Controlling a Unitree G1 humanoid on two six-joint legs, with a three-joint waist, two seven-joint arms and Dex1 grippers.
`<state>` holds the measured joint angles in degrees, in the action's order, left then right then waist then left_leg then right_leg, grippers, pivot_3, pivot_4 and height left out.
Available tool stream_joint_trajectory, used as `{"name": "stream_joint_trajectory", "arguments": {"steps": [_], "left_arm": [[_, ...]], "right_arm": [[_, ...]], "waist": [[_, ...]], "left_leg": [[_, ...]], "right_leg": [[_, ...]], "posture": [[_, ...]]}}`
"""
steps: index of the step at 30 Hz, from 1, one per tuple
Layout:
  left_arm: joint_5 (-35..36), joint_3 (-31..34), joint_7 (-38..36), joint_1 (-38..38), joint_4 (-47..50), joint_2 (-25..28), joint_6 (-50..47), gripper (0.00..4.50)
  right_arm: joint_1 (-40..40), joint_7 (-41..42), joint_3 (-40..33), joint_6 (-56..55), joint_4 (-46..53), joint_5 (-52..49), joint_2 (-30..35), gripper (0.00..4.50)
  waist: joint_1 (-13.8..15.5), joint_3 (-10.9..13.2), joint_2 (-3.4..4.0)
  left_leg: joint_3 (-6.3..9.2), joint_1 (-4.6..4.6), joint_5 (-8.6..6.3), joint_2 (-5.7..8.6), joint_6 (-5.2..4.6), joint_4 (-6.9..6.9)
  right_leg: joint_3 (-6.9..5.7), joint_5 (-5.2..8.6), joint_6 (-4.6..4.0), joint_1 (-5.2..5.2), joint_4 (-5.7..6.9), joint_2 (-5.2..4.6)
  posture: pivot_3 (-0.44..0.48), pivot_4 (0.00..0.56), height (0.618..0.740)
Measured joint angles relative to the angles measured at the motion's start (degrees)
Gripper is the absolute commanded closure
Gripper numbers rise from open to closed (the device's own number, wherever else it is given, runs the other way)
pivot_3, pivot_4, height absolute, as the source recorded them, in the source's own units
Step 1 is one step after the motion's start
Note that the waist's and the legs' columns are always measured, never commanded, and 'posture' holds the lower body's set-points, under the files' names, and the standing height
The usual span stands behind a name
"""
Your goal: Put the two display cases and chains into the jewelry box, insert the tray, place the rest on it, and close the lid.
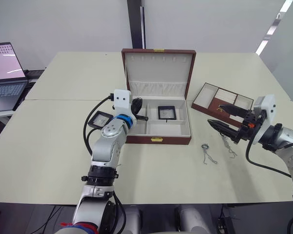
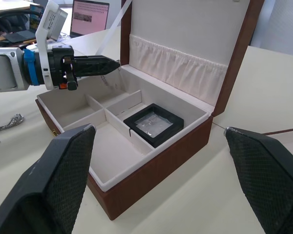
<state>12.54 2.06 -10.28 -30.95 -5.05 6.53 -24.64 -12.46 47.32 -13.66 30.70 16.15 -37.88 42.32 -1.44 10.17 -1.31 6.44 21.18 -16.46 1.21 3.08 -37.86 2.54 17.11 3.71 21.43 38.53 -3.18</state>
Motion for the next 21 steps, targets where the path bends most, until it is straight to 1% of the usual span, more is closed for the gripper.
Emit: {"name": "stream_joint_trajectory", "arguments": {"steps": [3, 5, 6, 10, 17, 18, 21], "left_arm": [[-0.02, 0.07, 0.49, 0.00, 0.00, -0.09, 0.00, 4.46], [-0.04, 0.08, 0.74, 0.00, 0.00, -0.21, 0.04, 3.75], [-0.04, 0.08, 0.76, -0.01, 0.00, -0.33, 0.10, 3.56], [0.01, 0.08, 0.75, -0.03, 0.00, -0.89, 0.13, 2.39], [0.09, 0.02, 0.07, -0.13, 0.03, -1.37, 0.13, 0.15], [0.11, 0.01, -0.16, -0.14, 0.04, -1.46, 0.13, 0.04], [0.36, -0.04, -0.62, -0.15, 0.11, -1.82, 0.12, 0.04]], "right_arm": [[0.00, 0.05, 0.00, 0.00, -0.03, 0.01, 0.00, 0.00], [0.00, 0.06, 0.00, 0.00, -0.06, 0.01, 0.00, 0.00], [0.00, 0.06, 0.00, 0.00, -0.06, 0.01, 0.00, 0.00], [0.00, 0.06, 0.00, 0.00, -0.06, 0.01, 0.00, 0.00], [0.00, 0.07, 0.00, 0.00, -0.06, 0.01, 0.00, 0.00], [0.00, 0.07, 0.00, 0.00, -0.06, 0.01, 0.00, 0.00], [0.00, 0.08, 0.00, -0.01, -0.06, 0.03, 0.00, 0.00]], "waist": [[0.00, 0.00, 0.00], [0.00, 0.00, 0.00], [0.00, 0.00, 0.00], [0.00, 0.00, 0.00], [0.00, 0.00, 0.00], [0.00, 0.00, 0.00], [0.00, 0.00, 0.00]], "left_leg": [[0.00, 0.00, 0.00, 0.00, 0.00, 0.00], [0.00, 0.00, 0.00, 0.00, 0.00, 0.00], [0.00, 0.00, 0.00, 0.00, 0.00, 0.00], [0.00, 0.00, 0.00, 0.00, 0.00, 0.00], [0.00, 0.00, 0.00, 0.00, 0.00, 0.00], [0.00, 0.00, 0.00, 0.00, 0.00, 0.00], [0.00, 0.00, 0.00, 0.00, 0.00, 0.00]], "right_leg": [[0.00, 0.00, 0.00, 0.00, 0.00, 0.00], [0.00, 0.00, 0.00, 0.00, 0.00, 0.00], [-0.01, 0.00, 0.00, 0.00, 0.00, 0.00], [0.00, 0.00, 0.00, 0.00, 0.00, 0.00], [0.00, 0.00, 0.00, 0.00, 0.00, 0.00], [0.00, 0.00, 0.00, 0.00, 0.00, 0.00], [0.00, 0.00, 0.00, 0.00, 0.00, 0.00]], "posture": [[0.000, 0.150, 0.740], [0.000, 0.150, 0.740], [0.000, 0.150, 0.740], [0.000, 0.150, 0.740], [0.000, 0.150, 0.740], [0.000, 0.150, 0.740], [0.000, 0.150, 0.740]]}}
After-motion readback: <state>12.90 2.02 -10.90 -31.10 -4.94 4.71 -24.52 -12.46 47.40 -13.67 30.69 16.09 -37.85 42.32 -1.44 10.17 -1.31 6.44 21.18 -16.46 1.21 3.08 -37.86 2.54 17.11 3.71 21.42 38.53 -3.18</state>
